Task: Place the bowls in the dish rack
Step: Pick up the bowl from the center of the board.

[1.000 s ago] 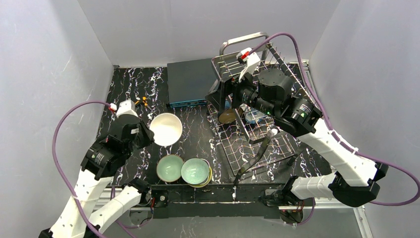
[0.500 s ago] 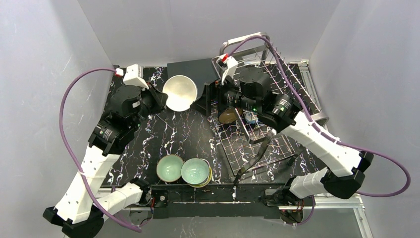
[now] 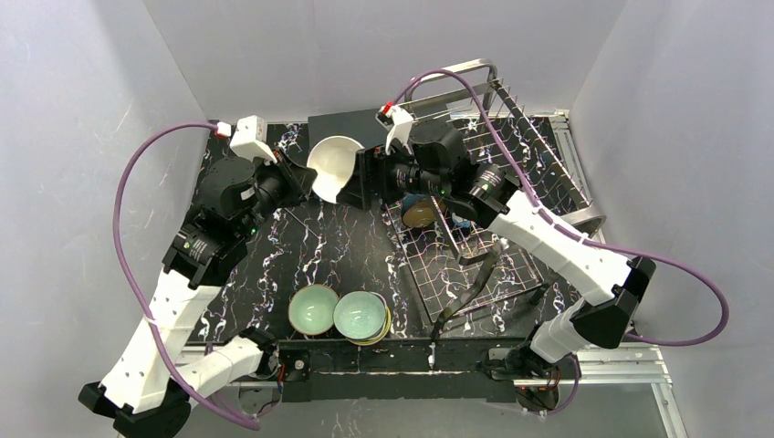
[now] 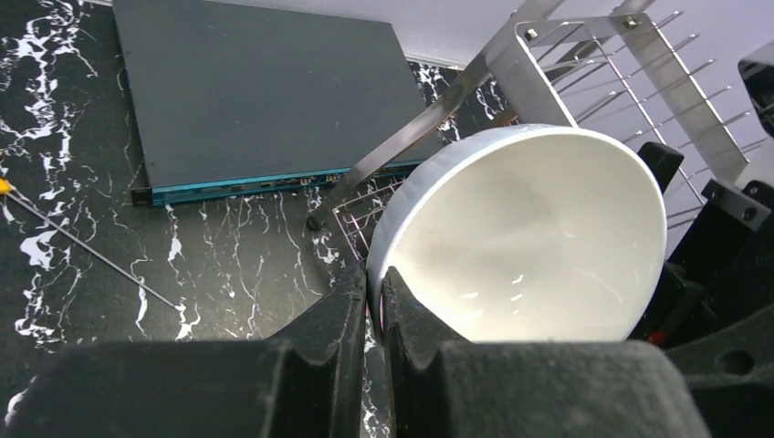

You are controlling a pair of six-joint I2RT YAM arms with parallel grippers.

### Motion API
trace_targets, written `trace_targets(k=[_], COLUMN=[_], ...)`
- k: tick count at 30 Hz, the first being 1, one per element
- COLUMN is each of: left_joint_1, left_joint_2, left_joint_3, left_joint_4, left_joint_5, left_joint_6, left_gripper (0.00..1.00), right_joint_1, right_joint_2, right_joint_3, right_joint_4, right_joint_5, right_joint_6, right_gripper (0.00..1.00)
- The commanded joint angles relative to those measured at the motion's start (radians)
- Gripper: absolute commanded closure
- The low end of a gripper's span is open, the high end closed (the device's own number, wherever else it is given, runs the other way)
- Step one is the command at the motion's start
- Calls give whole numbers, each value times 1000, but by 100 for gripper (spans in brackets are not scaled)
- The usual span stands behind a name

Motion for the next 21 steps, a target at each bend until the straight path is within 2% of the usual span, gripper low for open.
trace_targets(k=[1,5,10,14,18,21], left_joint_1=[-3,-4,-4,-3,-3,-4], left_joint_2=[-54,-79,-97,-100,-115,-134], left_joint_3=[-15,-49,-62,-66,-85,-103], left_joint_4=[91,91,92,91,88,80], left_joint_5=[74,58,49,54,58,64], left_joint_6=[-5,-11,-15,-11,-27,-45], left_gripper=[100,100,100,100,77,47], right_joint_1=[-10,-14,-13,-16,-15,-16], right_joint_2=[-10,-7,-11,-4,-5,-9], right_joint_3=[64,62,52,53,52,47], right_joint_4=[66,73,82,80,71,69], right_joint_5=[-9,-31,-46,-60,-60,-55], right_joint_6=[16,19,25,25,21,18], right_gripper=[10,18,19,42,67,81])
